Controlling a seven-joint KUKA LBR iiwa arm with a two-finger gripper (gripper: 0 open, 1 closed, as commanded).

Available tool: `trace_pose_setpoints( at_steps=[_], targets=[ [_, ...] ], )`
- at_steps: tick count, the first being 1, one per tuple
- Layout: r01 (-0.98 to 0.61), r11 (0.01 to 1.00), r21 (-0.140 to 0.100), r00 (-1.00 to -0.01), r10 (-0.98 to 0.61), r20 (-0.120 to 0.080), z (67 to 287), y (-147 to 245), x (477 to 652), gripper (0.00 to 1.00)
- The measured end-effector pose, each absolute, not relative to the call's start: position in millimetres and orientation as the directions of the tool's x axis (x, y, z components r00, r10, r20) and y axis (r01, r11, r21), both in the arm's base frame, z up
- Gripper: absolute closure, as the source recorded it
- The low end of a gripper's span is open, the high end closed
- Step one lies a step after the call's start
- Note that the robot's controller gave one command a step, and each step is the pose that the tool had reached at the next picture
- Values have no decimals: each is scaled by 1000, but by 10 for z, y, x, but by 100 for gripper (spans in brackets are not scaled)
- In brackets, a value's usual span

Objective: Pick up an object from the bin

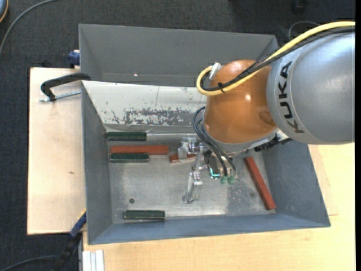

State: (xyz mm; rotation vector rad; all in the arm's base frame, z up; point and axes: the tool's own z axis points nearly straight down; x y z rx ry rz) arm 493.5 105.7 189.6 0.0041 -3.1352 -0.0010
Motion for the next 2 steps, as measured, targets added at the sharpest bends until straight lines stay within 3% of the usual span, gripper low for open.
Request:
trace_pose_setpoints(
  at_steps=[1,2],
  targets=[
    [130,991,4,-991,130,-9,696,1187,5542,0],
    [142,990,7,-990,142,-9,721,1791,5973,0]
  ],
)
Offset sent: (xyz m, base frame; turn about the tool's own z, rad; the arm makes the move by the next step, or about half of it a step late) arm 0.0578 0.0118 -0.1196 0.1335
